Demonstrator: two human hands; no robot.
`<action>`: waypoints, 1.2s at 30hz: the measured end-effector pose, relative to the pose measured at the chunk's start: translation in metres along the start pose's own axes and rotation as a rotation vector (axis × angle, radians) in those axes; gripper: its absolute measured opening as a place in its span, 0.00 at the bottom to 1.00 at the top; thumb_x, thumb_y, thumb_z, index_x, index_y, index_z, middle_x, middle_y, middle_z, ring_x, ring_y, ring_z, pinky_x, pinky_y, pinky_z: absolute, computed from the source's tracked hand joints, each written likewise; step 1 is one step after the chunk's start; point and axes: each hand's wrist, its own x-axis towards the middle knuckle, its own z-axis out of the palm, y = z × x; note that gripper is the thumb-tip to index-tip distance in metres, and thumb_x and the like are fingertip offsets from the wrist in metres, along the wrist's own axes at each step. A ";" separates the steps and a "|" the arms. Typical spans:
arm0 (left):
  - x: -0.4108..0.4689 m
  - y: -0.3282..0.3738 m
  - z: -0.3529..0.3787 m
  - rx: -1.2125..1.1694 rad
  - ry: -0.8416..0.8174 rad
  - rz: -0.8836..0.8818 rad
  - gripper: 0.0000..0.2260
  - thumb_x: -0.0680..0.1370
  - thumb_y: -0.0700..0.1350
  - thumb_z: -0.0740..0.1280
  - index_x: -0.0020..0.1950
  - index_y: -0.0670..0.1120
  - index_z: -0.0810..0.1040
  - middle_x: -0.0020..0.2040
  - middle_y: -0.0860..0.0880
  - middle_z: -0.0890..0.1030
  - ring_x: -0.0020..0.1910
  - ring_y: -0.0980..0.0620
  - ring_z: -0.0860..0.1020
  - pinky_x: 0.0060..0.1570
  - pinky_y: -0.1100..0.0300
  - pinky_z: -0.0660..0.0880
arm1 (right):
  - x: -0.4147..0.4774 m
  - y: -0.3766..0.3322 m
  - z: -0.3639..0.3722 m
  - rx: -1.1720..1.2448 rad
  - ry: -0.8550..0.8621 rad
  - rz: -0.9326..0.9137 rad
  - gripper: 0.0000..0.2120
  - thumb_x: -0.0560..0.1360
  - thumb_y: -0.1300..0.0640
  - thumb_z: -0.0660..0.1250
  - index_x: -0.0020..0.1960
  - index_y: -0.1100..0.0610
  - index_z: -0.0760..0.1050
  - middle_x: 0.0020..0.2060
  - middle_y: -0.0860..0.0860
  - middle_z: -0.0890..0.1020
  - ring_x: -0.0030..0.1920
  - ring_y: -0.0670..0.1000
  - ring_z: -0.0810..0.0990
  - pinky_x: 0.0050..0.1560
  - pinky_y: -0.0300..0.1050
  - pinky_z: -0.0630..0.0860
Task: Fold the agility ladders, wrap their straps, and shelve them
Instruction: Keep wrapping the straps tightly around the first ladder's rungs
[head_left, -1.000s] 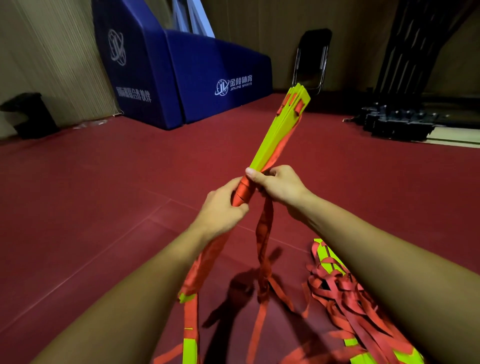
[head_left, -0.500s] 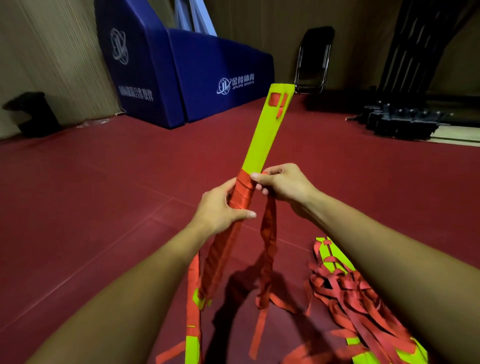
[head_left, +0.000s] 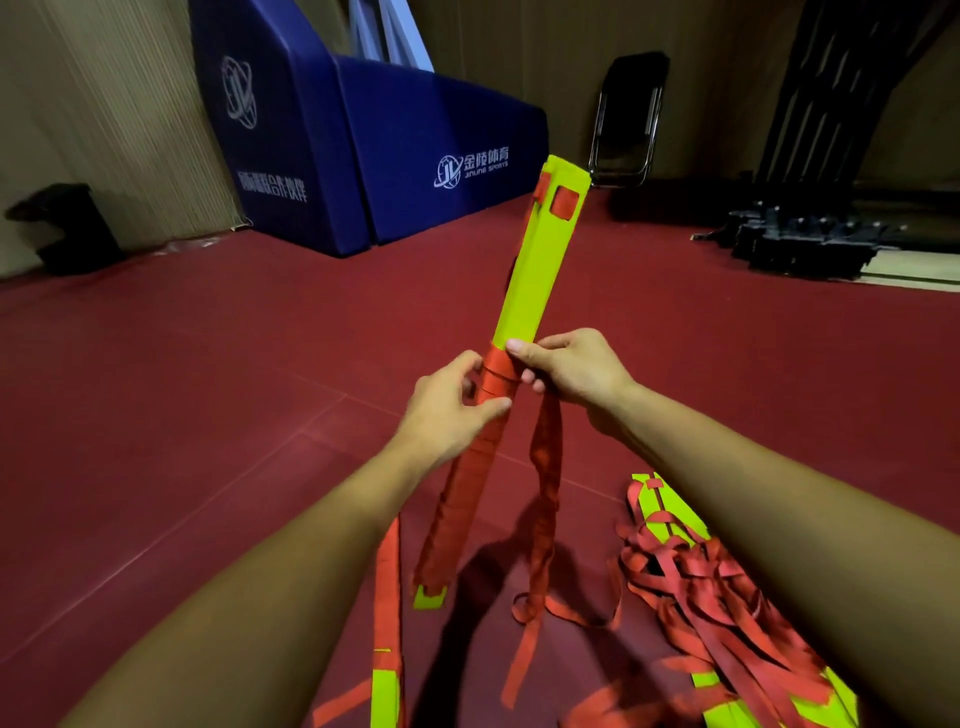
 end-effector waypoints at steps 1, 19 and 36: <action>-0.001 0.000 0.001 0.061 0.028 0.011 0.15 0.70 0.57 0.73 0.48 0.54 0.71 0.36 0.52 0.80 0.38 0.45 0.79 0.45 0.48 0.78 | 0.000 0.000 0.001 -0.028 0.025 0.019 0.18 0.74 0.45 0.73 0.34 0.57 0.78 0.24 0.48 0.78 0.20 0.40 0.71 0.24 0.31 0.63; -0.001 0.001 0.002 -0.333 -0.186 -0.187 0.22 0.72 0.48 0.77 0.59 0.47 0.69 0.44 0.44 0.78 0.41 0.50 0.77 0.40 0.55 0.76 | 0.002 -0.003 0.002 -0.072 -0.039 -0.139 0.14 0.75 0.53 0.73 0.34 0.58 0.78 0.26 0.49 0.78 0.25 0.44 0.71 0.29 0.36 0.67; -0.006 0.013 0.000 0.328 0.135 -0.075 0.16 0.71 0.62 0.72 0.50 0.55 0.74 0.40 0.52 0.79 0.47 0.41 0.80 0.40 0.52 0.72 | -0.003 -0.006 0.018 -0.318 0.222 -0.063 0.36 0.55 0.23 0.67 0.34 0.58 0.81 0.31 0.53 0.84 0.36 0.55 0.84 0.41 0.54 0.81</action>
